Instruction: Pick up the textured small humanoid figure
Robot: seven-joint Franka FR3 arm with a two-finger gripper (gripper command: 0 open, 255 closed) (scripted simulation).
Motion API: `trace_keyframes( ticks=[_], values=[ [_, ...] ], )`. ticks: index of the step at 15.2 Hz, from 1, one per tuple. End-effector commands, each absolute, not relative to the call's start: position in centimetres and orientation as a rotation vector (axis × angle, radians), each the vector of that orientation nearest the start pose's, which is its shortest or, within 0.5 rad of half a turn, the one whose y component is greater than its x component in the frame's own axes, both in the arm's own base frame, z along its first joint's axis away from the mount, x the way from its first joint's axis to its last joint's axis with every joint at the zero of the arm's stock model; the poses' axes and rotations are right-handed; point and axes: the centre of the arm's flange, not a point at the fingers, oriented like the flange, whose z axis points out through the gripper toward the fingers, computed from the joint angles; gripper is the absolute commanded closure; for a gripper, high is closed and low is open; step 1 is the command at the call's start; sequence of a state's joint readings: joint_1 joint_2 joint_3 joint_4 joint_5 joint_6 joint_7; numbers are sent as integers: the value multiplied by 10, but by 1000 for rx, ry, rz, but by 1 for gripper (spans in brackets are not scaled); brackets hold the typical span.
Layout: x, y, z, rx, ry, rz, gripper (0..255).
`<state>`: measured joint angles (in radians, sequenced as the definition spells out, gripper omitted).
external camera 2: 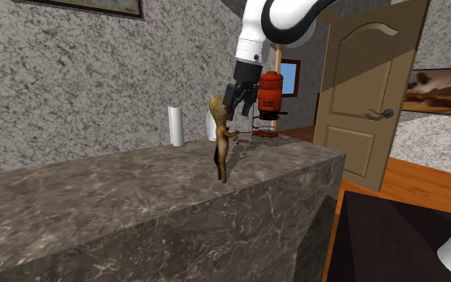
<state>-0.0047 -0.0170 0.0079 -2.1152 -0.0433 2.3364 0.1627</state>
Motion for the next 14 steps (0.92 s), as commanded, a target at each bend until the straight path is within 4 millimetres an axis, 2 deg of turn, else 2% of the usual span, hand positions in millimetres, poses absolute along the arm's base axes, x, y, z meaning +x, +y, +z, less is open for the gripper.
trace_keyframes(
  ticks=[1,8,10,11,14],
  values=[
    [577,2,436,-3118,219,-408,0],
    [577,2,399,-3118,219,-408,0],
    [577,2,396,-3118,219,-408,0],
    [577,3,395,-3117,219,-408,255],
    [577,3,395,-3117,219,-408,255]
  ],
)
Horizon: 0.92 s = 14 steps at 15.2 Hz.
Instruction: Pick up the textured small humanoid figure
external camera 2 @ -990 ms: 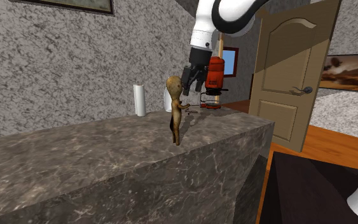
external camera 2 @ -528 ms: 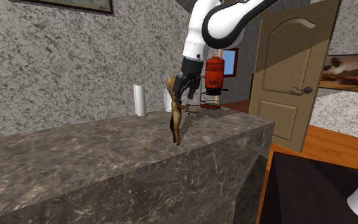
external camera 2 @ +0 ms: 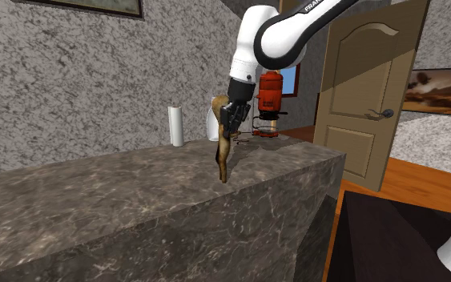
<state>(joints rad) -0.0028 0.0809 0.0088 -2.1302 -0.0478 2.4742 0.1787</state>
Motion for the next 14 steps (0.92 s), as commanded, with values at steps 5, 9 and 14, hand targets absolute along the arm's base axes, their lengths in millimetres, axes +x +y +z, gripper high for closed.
trace_keyframes(
  ticks=[5,9,14],
  values=[
    [577,4,396,-3117,219,-408,255],
    [577,2,411,-3118,219,-408,255],
    [577,2,438,-3118,219,-408,255]
  ],
)
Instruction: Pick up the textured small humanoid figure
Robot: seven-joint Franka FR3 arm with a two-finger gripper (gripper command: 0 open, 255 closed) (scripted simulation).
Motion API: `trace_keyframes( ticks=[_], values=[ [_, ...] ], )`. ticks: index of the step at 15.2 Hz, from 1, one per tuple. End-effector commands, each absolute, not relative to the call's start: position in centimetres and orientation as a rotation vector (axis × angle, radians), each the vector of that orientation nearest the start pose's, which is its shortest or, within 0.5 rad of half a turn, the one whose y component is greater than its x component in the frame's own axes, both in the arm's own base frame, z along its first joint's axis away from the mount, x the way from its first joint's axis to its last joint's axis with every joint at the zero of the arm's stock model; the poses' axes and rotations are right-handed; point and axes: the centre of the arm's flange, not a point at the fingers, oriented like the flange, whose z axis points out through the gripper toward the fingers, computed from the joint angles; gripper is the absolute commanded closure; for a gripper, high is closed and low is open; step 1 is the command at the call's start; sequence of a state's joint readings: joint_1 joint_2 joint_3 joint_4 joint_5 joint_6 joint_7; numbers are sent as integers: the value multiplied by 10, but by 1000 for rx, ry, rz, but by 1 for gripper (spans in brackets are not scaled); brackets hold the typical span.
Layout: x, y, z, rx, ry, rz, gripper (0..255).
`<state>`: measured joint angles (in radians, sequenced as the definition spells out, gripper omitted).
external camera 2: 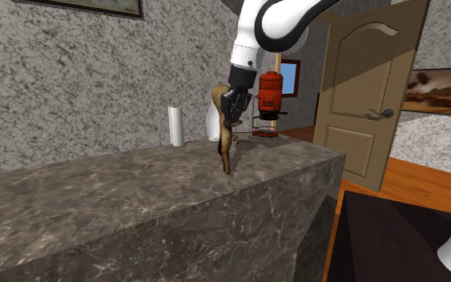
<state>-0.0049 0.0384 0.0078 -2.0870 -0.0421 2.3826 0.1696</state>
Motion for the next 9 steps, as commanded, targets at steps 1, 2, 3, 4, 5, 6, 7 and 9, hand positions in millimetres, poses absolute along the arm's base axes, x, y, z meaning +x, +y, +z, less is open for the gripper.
trace_keyframes(
  ticks=[1,2,3,4,5,6,7,9],
  values=[
    [577,2,443,-3118,219,-408,255],
    [577,2,448,-3118,219,-408,255],
    [577,2,454,-3118,219,-408,255],
    [577,2,459,-3118,219,-408,255],
    [577,2,464,-3118,219,-408,255],
    [577,2,469,-3118,219,-408,255],
    [577,2,475,-3118,219,-408,255],
    [577,2,476,-3118,219,-408,255]
  ],
)
